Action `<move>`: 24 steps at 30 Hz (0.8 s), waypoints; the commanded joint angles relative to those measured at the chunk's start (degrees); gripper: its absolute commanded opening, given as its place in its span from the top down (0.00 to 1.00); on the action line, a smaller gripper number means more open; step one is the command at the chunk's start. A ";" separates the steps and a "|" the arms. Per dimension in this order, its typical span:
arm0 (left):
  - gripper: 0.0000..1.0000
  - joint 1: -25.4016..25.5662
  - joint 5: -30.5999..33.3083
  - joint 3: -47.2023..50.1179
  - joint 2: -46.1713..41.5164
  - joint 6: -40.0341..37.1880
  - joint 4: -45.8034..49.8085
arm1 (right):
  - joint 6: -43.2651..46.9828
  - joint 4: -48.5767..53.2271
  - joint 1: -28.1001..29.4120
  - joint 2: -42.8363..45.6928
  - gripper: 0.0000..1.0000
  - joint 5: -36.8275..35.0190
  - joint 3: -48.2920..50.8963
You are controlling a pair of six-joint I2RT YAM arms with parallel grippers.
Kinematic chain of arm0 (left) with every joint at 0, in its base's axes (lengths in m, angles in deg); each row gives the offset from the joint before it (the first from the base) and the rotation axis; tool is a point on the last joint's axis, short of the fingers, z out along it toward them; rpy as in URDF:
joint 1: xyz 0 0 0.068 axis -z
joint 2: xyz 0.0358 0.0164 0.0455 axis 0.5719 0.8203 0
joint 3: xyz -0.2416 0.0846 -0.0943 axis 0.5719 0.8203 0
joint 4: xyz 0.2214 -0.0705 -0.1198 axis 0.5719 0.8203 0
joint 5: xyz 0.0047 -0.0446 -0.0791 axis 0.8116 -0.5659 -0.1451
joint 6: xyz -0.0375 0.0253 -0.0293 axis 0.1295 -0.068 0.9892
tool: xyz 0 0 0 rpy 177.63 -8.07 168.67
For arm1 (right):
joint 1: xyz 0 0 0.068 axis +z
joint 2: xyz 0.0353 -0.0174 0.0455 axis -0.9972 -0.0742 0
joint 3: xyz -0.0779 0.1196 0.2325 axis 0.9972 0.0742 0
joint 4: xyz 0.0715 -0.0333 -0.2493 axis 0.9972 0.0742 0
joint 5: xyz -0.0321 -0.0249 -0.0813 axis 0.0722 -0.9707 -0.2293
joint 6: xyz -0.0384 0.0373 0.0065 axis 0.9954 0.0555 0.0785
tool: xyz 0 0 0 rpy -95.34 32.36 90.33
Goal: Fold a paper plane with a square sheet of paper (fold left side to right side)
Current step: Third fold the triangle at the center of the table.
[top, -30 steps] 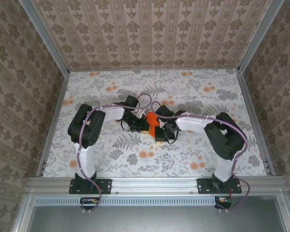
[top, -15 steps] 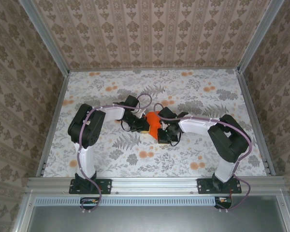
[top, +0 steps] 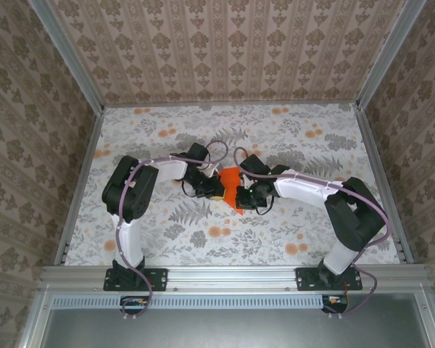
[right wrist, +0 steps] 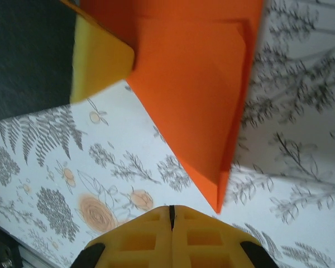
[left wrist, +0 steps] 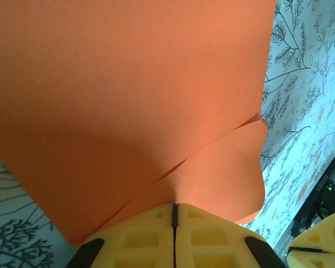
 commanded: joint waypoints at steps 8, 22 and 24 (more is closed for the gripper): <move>0.90 -0.19 7.68 1.50 0.32 -0.33 4.45 | -0.51 -0.72 -0.81 -7.90 1.00 -1.39 -2.14; 0.93 1.23 2.07 -0.63 -7.14 -1.70 4.38 | 1.39 3.99 -0.89 -10.54 1.00 -3.57 -1.03; 0.95 2.05 0.89 -0.41 -6.67 -1.73 3.89 | 1.54 4.19 -0.89 -10.54 1.00 -3.67 -1.16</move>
